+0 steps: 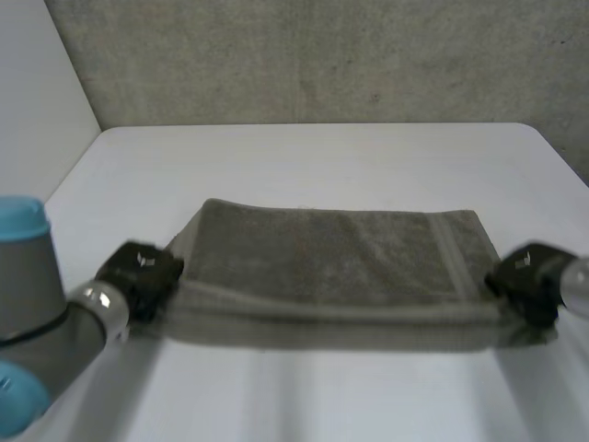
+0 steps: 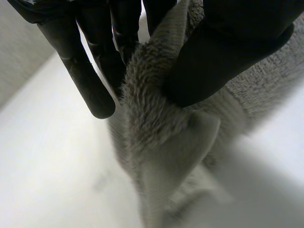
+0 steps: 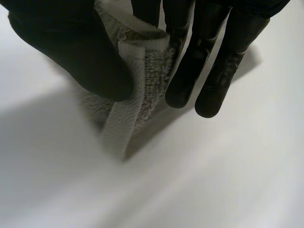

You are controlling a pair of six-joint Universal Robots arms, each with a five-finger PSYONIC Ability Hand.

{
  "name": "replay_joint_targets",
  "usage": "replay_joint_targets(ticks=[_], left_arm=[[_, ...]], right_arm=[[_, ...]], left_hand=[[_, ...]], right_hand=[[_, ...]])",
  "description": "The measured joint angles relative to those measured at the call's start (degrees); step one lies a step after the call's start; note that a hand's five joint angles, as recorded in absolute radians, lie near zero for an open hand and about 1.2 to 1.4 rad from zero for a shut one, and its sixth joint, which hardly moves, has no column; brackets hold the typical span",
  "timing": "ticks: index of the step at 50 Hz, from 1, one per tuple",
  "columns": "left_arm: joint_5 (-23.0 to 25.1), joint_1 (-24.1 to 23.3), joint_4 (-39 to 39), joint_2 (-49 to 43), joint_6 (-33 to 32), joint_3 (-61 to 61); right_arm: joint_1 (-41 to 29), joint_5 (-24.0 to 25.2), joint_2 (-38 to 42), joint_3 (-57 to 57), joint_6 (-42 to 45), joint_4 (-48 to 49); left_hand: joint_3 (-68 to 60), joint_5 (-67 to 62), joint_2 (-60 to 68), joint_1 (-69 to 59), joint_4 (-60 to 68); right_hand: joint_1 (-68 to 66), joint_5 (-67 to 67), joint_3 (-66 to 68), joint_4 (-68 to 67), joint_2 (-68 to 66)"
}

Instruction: Fold the towel.

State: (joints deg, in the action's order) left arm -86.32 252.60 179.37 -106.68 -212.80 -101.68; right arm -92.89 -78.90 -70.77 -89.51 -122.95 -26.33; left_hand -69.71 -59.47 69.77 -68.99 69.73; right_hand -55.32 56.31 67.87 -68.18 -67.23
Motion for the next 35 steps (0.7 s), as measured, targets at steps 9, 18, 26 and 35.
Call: replay_joint_targets(ticks=[9, 18, 26, 35], left_arm=[[-1.69, -0.14, 16.92, -10.08, 0.82, 30.43], [-4.18, -0.95, 37.56, -7.86, 2.60, 39.06], [-2.69, -0.77, 36.91, -6.54, 5.37, 29.49], [3.12, 0.46, 33.96, -9.76, 7.16, 10.95]], right_arm=[[-9.77, -7.72, 6.70, 30.09, -8.20, 18.85], [-10.63, -8.41, 1.06, 32.65, -13.34, 46.39], [-10.20, -4.74, -0.68, 22.81, -13.97, 44.68], [-9.68, 3.14, 4.01, 11.45, -13.31, 36.53]], left_hand=[[0.00, 0.00, 0.02, 0.00, 0.01], [0.00, 0.00, 0.02, 0.00, 0.01], [0.00, -0.05, 0.02, -0.07, 0.01], [0.00, -0.06, 0.03, -0.07, 0.01]], right_hand=[[0.00, 0.07, 0.08, -0.24, -0.01], [-0.51, 0.24, 0.08, -0.24, -0.12], [-0.60, 0.37, 0.08, -0.24, -0.12], [-0.67, 0.40, 0.08, -0.24, -0.12]])
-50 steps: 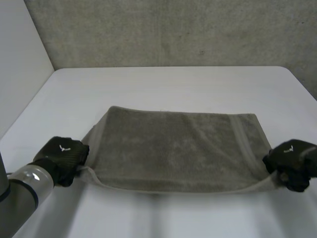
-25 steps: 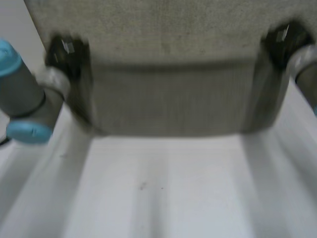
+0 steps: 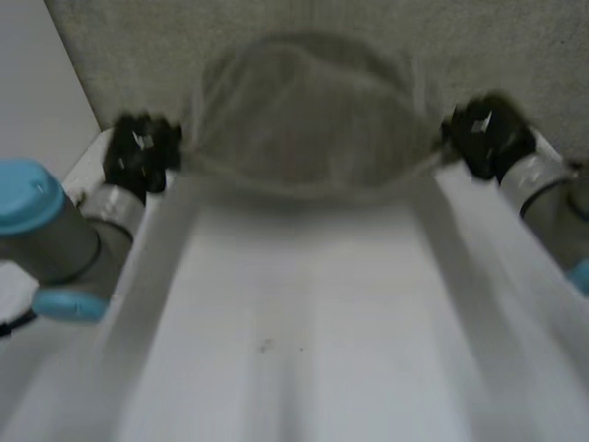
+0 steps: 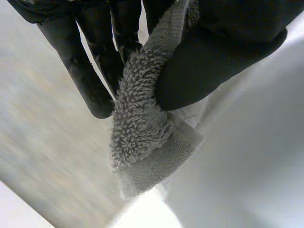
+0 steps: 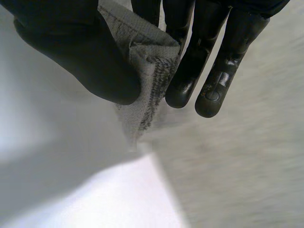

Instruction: Fold the towel.

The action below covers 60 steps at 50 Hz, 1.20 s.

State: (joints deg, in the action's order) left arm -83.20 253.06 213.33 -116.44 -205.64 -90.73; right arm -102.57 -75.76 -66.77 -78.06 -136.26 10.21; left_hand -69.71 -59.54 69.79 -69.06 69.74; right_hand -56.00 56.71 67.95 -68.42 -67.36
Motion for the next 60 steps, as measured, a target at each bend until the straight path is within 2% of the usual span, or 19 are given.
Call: replay_joint_targets(ticks=[6, 9, 13, 17, 22, 23, 25, 26, 27, 33, 39, 46, 47, 49, 52, 53, 54, 60], left_arm=[[1.29, 0.40, -0.41, -2.79, -0.42, -7.73], [1.32, 0.59, -0.84, -2.90, -0.75, -9.60], [1.21, 1.50, -3.88, -0.70, -2.84, -13.81], [1.06, 3.94, -11.62, 5.13, -6.99, -16.99], [1.16, 7.16, -24.54, 13.09, -10.96, -19.10], [1.33, 8.12, -29.35, 15.69, -11.76, -19.46], [1.86, 9.03, -34.78, 18.51, -12.27, -19.72], [1.86, 9.03, -34.78, 18.51, -12.27, -19.72], [3.06, 9.85, -40.77, 21.73, -12.53, -19.87], [9.39, 11.02, -50.59, 28.89, -12.31, -19.88], [13.98, 11.61, -50.17, 31.05, -11.97, -19.17], [15.03, 11.31, -40.01, 26.54, -11.94, -16.70], [14.05, 10.96, -34.32, 22.08, -12.14, -14.83], [13.17, 10.69, -31.03, 18.98, -12.25, -13.41], [12.76, 10.58, -29.99, 17.79, -12.29, -12.83], [11.24, 10.15, -27.13, 13.83, -12.42, -10.80], [9.42, 9.39, -25.07, 9.47, -12.53, -8.25], [6.27, 6.75, -23.19, -0.47, -12.61, -1.02]], right_arm=[[0.21, 1.98, 6.42, -8.09, 2.24, -3.08], [0.24, 1.97, 7.03, -9.38, 3.26, -4.32], [0.85, 1.80, 5.94, -11.74, 6.08, -10.52], [3.14, 1.90, 1.98, -13.30, 8.12, -20.65], [6.79, 2.64, -3.27, -14.92, 10.33, -33.97], [8.06, 2.90, -5.32, -15.64, 11.53, -38.40], [9.31, 3.11, -7.62, -16.56, 13.07, -42.47], [9.31, 3.11, -7.62, -16.56, 13.07, -42.47], [10.90, 3.31, -10.84, -17.94, 15.51, -46.84], [14.29, 3.76, -17.14, -20.51, 21.90, -52.91], [15.28, 5.94, -18.69, -19.72, 23.53, -52.24], [14.83, 8.12, -14.47, -15.96, 19.97, -46.21], [14.30, 7.77, -11.26, -13.66, 18.40, -43.51], [13.78, 7.35, -9.17, -12.05, 17.44, -41.77], [13.52, 7.15, -8.40, -11.45, 17.08, -41.05], [13.19, 6.89, -7.54, -10.75, 16.67, -40.30], [11.32, 5.34, -3.39, -7.24, 14.54, -35.86], [8.50, 1.44, 3.21, -2.10, 11.19, -26.75]], left_hand=[[0.00, 0.00, 0.00, -0.06, 0.00], [0.00, 0.00, 0.00, -0.06, 0.00], [0.00, 0.00, 0.00, -0.06, 0.00], [0.00, 0.00, 0.00, -0.06, 0.00], [0.00, 0.00, 0.00, -0.06, 0.00], [0.00, 0.00, 0.00, -0.06, 0.00], [0.00, 0.00, 0.00, -0.06, 0.00], [0.00, 0.00, 0.00, -0.06, 0.00], [0.00, 0.00, 0.00, -0.06, 0.00], [0.00, 0.00, 0.00, -0.06, 0.00], [0.00, 0.00, 0.00, -0.06, 0.00], [0.00, 0.00, 0.00, -0.06, 0.00], [0.00, 0.00, 0.00, -0.06, 0.00], [0.00, 0.00, 0.00, -0.06, 0.00], [0.00, 0.00, 0.00, -0.06, 0.00], [0.00, 0.00, 0.00, -0.06, 0.00], [0.00, 0.00, 0.00, -0.06, 0.00], [0.00, 0.00, 0.00, -0.06, 0.00]], right_hand=[[-0.08, 0.04, 0.00, 0.00, 0.00], [-0.08, 0.04, 0.00, 0.00, 0.00], [-0.08, 0.05, 0.00, 0.00, 0.00], [-0.08, 0.06, 0.00, 0.00, 0.00], [-0.08, 0.07, 0.00, 0.00, 0.00], [-0.08, 0.07, 0.00, 0.00, 0.00], [-0.08, 0.08, 0.00, 0.00, 0.00], [-0.08, 0.08, 0.00, 0.00, 0.00], [-0.08, 0.08, 0.00, 0.00, 0.00], [-0.08, 0.10, 0.00, 0.00, 0.00], [-0.08, 0.12, 0.00, 0.00, 0.00], [-0.08, 0.12, 0.00, 0.00, 0.00], [-0.08, 0.12, 0.00, 0.00, 0.00], [-0.08, 0.12, 0.00, 0.00, 0.00], [-0.08, 0.12, 0.00, 0.00, 0.00], [-0.08, 0.12, 0.00, 0.00, 0.00], [-0.08, 0.12, 0.00, 0.00, 0.00], [-0.08, 0.12, 0.00, 0.00, 0.00]])
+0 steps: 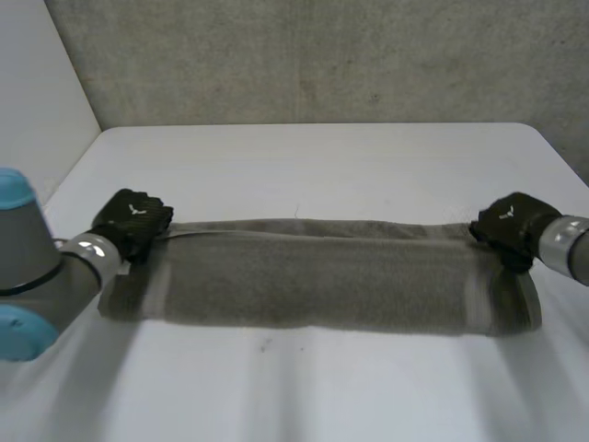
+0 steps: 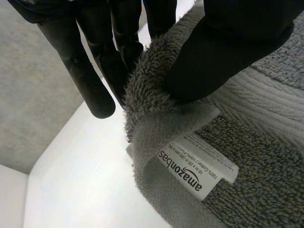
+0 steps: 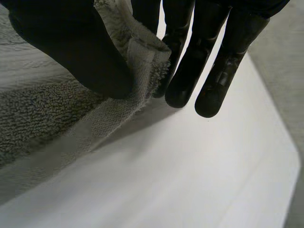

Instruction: Fold the towel.

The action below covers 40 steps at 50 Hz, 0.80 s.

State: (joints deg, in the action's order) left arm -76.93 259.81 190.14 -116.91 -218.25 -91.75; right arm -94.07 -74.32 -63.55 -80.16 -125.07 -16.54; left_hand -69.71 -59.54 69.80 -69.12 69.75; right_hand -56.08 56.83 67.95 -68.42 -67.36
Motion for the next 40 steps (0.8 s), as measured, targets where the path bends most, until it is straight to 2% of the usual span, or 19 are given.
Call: replay_joint_targets(ticks=[8, 17, 28, 29, 30, 31, 32, 33, 34, 35, 36, 37, 40], left_arm=[[-0.86, -2.16, 3.53, -8.87, 0.31, 7.55], [-0.96, -2.95, 9.50, -12.76, 0.28, 11.08], [-1.09, -3.02, 10.44, -15.24, 0.12, 12.58], [-1.19, -3.04, 10.43, -15.39, 0.11, 12.66], [-1.41, -3.05, 10.41, -15.47, 0.09, 12.72], [-1.72, -3.05, 10.38, -15.51, 0.08, 12.77], [-2.02, -3.06, 10.38, -15.52, 0.07, 12.80], [-2.40, -3.07, 10.37, -15.49, 0.06, 12.84], [-3.13, -3.09, 10.36, -15.44, 0.04, 12.87], [-3.53, -3.10, 10.38, -15.39, 0.04, 12.88], [-3.53, -3.10, 10.38, -15.39, 0.04, 12.88], [-4.83, -3.23, 10.40, -15.10, 0.02, 12.92], [-6.30, -3.58, 10.41, -14.49, 0.02, 12.91]], right_arm=[[-3.71, -3.34, 8.68, 5.69, -1.51, 11.95], [-5.59, -4.15, 13.96, 8.69, -1.43, 22.57], [-6.47, -5.68, 18.10, 10.43, -1.23, 28.98], [-6.68, -5.84, 18.45, 10.56, -1.21, 29.22], [-6.80, -5.94, 18.64, 10.62, -1.21, 29.32], [-7.03, -6.17, 18.94, 10.72, -1.23, 29.45], [-7.20, -6.44, 19.09, 10.80, -1.25, 29.54], [-7.31, -6.73, 19.16, 10.85, -1.30, 29.57], [-7.45, -7.35, 19.13, 10.95, -1.41, 29.64], [-7.50, -7.78, 19.02, 11.02, -1.49, 29.73], [-7.50, -7.78, 19.02, 11.02, -1.49, 29.73], [-7.55, -8.91, 18.49, 11.18, -1.85, 30.03], [-7.52, -10.22, 17.23, 11.24, -2.87, 30.55]], left_hand=[[0.00, -0.05, 0.00, 0.00, 0.00], [0.00, -0.05, 0.00, 0.00, 0.00], [0.96, 0.60, -1.08, 0.23, -1.06], [3.57, 3.01, -3.66, 3.03, -3.36], [7.39, 7.07, -8.25, 7.61, -7.42], [12.02, 11.88, -12.98, 12.56, -12.10], [13.83, 13.66, -14.01, 14.55, -13.92], [13.83, 13.66, -14.01, 14.55, -13.92], [27.22, 27.13, -27.32, 27.06, -27.27], [31.41, 31.18, -32.75, 30.68, -31.58], [31.41, 31.18, -32.75, 30.68, -31.58], [45.28, 44.28, -45.44, 45.81, -45.49], [51.01, 50.31, -51.35, 50.07, -51.14]], right_hand=[[0.00, 0.05, 0.00, 0.00, 0.00], [0.00, 0.12, 0.00, 0.00, 0.00], [0.34, 0.00, -0.51, 0.14, 0.45], [10.65, -11.82, -13.08, 13.23, 12.93], [12.47, -13.70, -16.21, 15.35, 16.12], [28.53, -31.02, -33.17, 33.45, 33.25], [34.43, -37.89, -39.92, 40.20, 41.10], [34.43, -37.89, -39.92, 40.20, 41.10], [43.42, -51.63, -54.08, 54.22, 53.02], [43.66, -52.23, -54.87, 54.75, 53.60], [43.66, -52.23, -54.87, 54.75, 53.60], [43.75, -52.69, -55.72, 55.06, 53.90], [43.75, -52.89, -55.73, 55.06, 53.90]])
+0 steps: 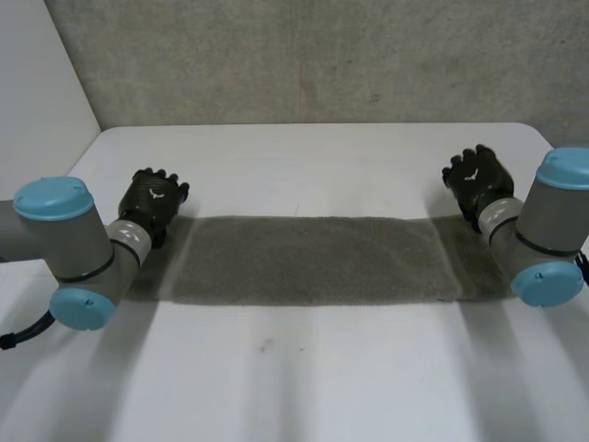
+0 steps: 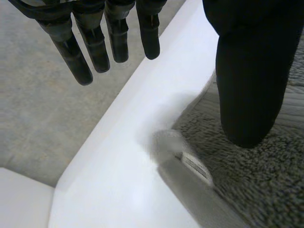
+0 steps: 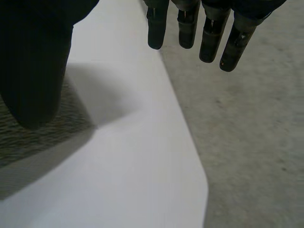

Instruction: Fold the towel.

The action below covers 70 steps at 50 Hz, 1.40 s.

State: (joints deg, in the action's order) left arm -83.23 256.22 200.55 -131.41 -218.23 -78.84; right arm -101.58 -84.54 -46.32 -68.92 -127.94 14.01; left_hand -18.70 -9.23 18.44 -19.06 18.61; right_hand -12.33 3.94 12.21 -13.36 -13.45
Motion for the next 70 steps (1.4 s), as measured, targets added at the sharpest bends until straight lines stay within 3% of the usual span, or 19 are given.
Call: replay_joint_targets(ticks=[12, 13, 17, 26, 30, 34, 47, 59, 60, 62, 63, 70], left_arm=[[-2.30, -0.93, -0.43, 6.02, 0.81, -1.59], [-2.27, -0.82, -0.65, 9.36, 1.15, -3.33], [-2.19, -0.59, -0.78, 13.90, 2.80, -5.93], [-1.63, 0.30, -1.34, 25.56, 20.60, -13.86], [-1.36, 0.75, -1.61, 28.52, 30.28, -17.32], [-1.15, 0.93, -1.74, 29.53, 34.83, -19.72], [-1.22, 1.32, -1.55, 29.28, 35.74, -22.59], [-1.24, 1.51, -1.40, 28.91, 35.51, -23.35], [-1.24, 1.51, -1.39, 28.89, 35.50, -23.38], [-1.26, 1.50, -1.39, 28.87, 35.50, -23.42], [-1.28, 1.48, -1.39, 28.84, 35.50, -23.47], [-1.37, 1.44, -1.39, 28.83, 35.50, -23.77]], right_arm=[[0.75, -0.99, -11.39, -2.78, -13.60, 0.34], [1.07, -0.01, -16.37, -5.27, -18.83, -1.24], [2.05, 1.77, -20.23, -7.93, -22.09, -4.90], [7.10, 9.24, -24.82, -15.44, -27.00, -21.68], [9.88, 12.16, -24.76, -20.52, -27.67, -23.35], [12.07, 14.01, -24.58, -24.63, -27.46, -20.99], [15.40, 16.69, -20.83, -33.29, -22.91, -5.05], [15.91, 16.36, -17.29, -33.12, -19.84, -3.21], [15.93, 16.34, -17.21, -33.07, -19.71, -3.22], [15.96, 16.30, -17.06, -32.98, -19.43, -3.24], [16.09, 16.18, -16.90, -32.82, -18.98, -3.28], [17.92, 12.39, -17.08, -31.30, -17.16, -3.42]], left_hand=[[8.39, 7.37, -8.10, 8.24, -8.18], [8.50, 7.47, -8.15, 8.26, -8.19], [8.50, 7.48, -8.19, 8.26, -8.27], [8.50, 7.59, -8.30, 8.44, -8.39], [8.50, 7.59, -8.31, 8.44, -8.39], [8.59, 7.59, -8.36, 8.44, -8.47], [8.77, 7.59, -8.62, 8.73, -8.67], [8.77, 7.59, -8.62, 8.73, -8.67], [8.77, 7.59, -8.62, 8.73, -8.67], [8.77, 7.59, -8.62, 8.73, -8.67], [8.77, 7.59, -8.63, 8.73, -8.67], [8.77, 7.59, -8.64, 8.73, -8.67]], right_hand=[[0.00, -0.01, 0.00, 0.00, 0.00], [0.00, -0.03, 0.00, 0.00, 0.00], [0.00, -0.05, 0.00, 0.00, 0.00], [0.00, -0.26, 0.00, 0.00, 0.00], [0.00, -0.27, 0.00, 0.00, -0.01], [-0.76, 0.66, 1.29, -0.99, -0.87], [-13.22, 14.79, 17.75, -16.59, -16.46], [-25.07, 27.26, 31.03, -29.83, -29.89], [-33.65, 38.06, 42.07, -40.97, -41.32], [-33.65, 38.06, 42.07, -40.97, -41.32], [-41.85, 49.80, 53.96, -53.07, -52.80], [-41.93, 50.97, 55.36, -54.83, -53.83]])
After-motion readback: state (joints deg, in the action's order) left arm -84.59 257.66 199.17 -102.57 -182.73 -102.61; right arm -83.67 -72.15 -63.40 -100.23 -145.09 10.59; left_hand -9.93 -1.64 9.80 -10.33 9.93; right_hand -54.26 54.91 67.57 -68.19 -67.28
